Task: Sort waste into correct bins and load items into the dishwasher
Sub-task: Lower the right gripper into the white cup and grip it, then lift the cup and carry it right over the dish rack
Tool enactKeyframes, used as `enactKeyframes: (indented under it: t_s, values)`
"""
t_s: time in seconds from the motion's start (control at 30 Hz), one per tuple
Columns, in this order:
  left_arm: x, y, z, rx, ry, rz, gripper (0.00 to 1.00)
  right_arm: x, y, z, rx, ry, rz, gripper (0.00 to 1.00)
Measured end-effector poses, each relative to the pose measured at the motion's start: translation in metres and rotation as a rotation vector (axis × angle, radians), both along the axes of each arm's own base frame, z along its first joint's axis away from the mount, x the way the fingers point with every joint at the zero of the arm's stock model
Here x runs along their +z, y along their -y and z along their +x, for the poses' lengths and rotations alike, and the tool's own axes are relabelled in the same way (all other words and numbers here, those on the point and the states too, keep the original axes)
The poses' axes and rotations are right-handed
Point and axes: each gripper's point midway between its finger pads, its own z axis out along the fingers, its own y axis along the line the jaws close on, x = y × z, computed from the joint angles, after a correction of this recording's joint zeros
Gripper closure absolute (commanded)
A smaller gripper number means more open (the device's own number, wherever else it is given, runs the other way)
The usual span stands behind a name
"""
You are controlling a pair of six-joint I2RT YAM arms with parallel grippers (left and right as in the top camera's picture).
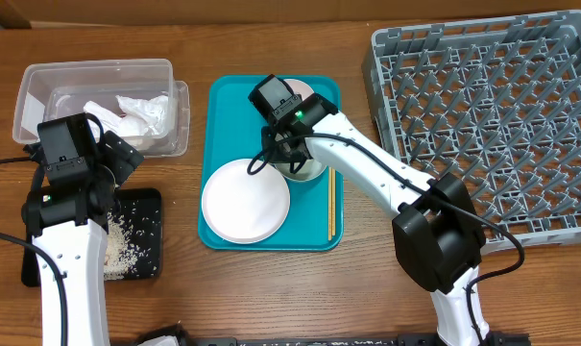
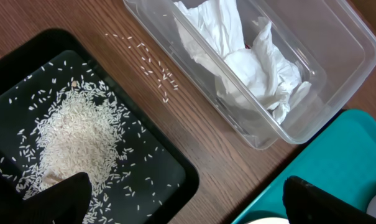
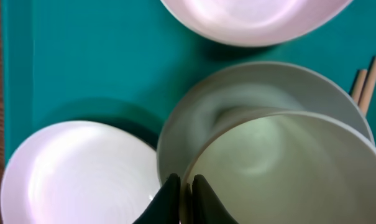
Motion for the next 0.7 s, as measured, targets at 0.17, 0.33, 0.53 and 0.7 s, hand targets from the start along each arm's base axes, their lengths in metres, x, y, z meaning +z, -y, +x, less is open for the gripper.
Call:
enactKeyframes:
  t_s: [0.17,0.33,0.53,0.7]
  values:
    - [0.0,0.0,0.0,0.0,0.0,0.0,0.0,0.019,0.003,-0.003,0.001,-0.019,-0.014,0.96]
    - [0.0,0.0,0.0,0.0,0.0,0.0,0.0,0.07,-0.004,0.007,0.012,0.038,0.025,0.96]
    - [0.0,0.0,0.0,0.0,0.0,0.0,0.0,0.131,0.011,0.013,0.007,0.137,-0.013,0.96]
    - [0.0,0.0,0.0,0.0,0.0,0.0,0.0,0.177,0.055,0.027,-0.075,0.221,-0.065,0.96]
